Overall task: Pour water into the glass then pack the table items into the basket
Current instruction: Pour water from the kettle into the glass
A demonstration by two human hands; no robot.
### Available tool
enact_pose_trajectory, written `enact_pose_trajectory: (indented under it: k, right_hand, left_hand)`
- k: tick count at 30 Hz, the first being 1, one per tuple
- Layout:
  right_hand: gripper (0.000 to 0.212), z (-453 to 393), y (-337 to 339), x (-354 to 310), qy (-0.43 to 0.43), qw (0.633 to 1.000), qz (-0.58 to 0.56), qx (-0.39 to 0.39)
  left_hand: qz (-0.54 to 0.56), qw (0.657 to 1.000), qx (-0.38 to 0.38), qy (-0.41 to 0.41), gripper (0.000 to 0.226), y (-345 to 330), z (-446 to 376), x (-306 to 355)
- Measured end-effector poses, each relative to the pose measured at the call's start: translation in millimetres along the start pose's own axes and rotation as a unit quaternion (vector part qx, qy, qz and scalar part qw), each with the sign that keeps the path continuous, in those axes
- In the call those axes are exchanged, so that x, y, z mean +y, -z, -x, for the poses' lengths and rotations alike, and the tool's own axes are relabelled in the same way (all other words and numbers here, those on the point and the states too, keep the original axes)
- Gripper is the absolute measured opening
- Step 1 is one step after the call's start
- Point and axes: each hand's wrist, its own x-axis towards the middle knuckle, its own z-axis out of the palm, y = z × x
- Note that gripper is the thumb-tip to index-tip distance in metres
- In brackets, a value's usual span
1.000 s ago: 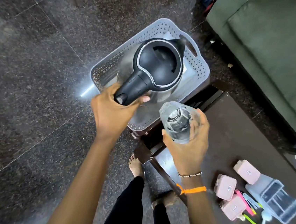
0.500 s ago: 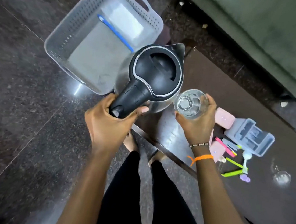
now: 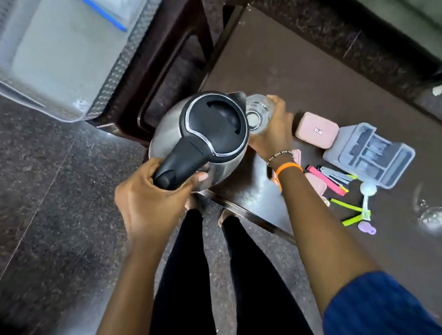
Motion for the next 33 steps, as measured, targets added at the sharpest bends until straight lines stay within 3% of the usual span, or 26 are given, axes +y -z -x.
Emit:
enact_pose_trajectory:
  k: [6,12,16,21,33]
  right_hand:
    - [0.081,-15,-20,24,0.009,0.999,-0.046,-0.025]
    - [0.097,-14,-24,42,0.025,0.997,-0.069,-0.021]
    - [0.086,-1,-23,55,-0.009,0.99,-0.135,-0.037]
    - [0.072,2,-29,56,-0.028,0.984,-0.178,0.001]
    - [0.07,4,-28,57,-0.013,0.989,-0.145,0.01]
  left_hand:
    - [-0.052,0.998,-0.047,-0.011,0.026,-15,-3,-1]
    - [-0.064,0.997,-0.046,-0.01,0.03,-24,-2,-4]
    - [-0.069,0.996,-0.053,-0.017,0.02,-26,1,-1]
    - [-0.045,0.998,-0.047,0.003,0.014,-25,5,0]
    - [-0.014,0.999,-0.036,-0.016,0.018,-20,9,8]
